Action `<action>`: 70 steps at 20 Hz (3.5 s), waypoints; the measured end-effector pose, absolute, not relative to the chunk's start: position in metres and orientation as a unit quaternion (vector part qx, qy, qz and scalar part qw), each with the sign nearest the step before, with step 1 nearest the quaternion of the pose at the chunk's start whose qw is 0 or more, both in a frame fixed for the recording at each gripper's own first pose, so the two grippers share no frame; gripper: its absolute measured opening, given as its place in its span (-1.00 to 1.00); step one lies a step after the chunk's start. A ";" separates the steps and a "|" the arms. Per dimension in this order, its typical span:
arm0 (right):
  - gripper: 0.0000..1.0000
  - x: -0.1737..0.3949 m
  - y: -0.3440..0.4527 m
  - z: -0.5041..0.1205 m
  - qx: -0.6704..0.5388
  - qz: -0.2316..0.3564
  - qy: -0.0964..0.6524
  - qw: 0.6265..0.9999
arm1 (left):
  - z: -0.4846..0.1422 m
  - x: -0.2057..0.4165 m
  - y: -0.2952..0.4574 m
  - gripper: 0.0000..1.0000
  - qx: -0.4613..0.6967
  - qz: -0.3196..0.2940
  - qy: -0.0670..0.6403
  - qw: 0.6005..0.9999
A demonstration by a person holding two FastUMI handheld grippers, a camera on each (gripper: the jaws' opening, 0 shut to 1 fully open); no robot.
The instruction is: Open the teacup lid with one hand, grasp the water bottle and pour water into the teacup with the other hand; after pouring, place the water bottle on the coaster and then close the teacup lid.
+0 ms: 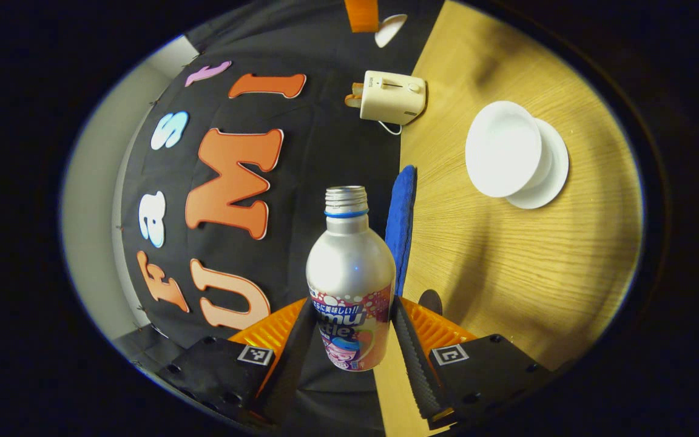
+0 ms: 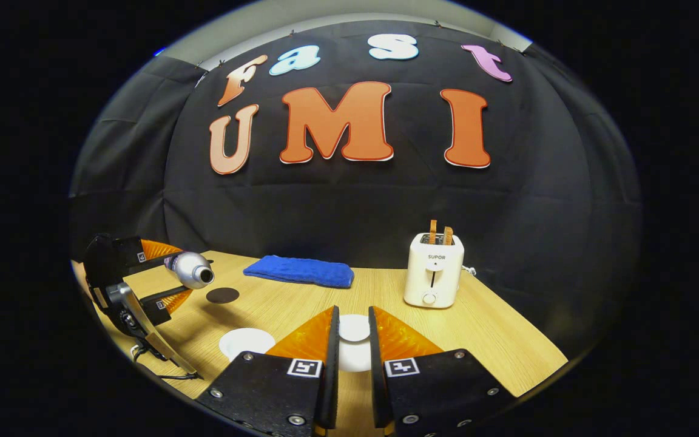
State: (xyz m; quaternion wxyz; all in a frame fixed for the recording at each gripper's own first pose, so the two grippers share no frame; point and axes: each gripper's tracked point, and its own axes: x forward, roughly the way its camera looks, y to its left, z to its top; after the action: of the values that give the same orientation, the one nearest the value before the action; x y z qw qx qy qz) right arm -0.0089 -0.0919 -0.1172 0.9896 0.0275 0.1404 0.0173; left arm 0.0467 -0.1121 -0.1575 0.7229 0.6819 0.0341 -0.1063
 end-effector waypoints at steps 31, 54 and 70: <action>-0.53 -0.020 -0.093 -0.114 0.021 0.009 0.130 0.991 | -0.131 0.045 -0.143 0.55 0.829 -0.128 -0.063 0.541; -0.53 -0.022 -0.088 -0.111 0.012 0.013 0.137 0.990 | -0.090 0.054 -0.155 0.56 0.872 -0.125 -0.120 0.458; -0.53 -0.020 -0.064 -0.113 -0.012 0.033 0.141 0.989 | -0.100 0.053 -0.159 0.66 0.889 -0.138 -0.139 0.415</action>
State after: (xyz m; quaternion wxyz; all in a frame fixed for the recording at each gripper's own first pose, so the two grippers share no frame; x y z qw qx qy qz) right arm -0.0196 -0.0641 -0.1134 0.9894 -0.0117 0.1406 0.0327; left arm 0.0528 -0.1590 -0.0996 0.4146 0.8886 -0.1390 -0.1382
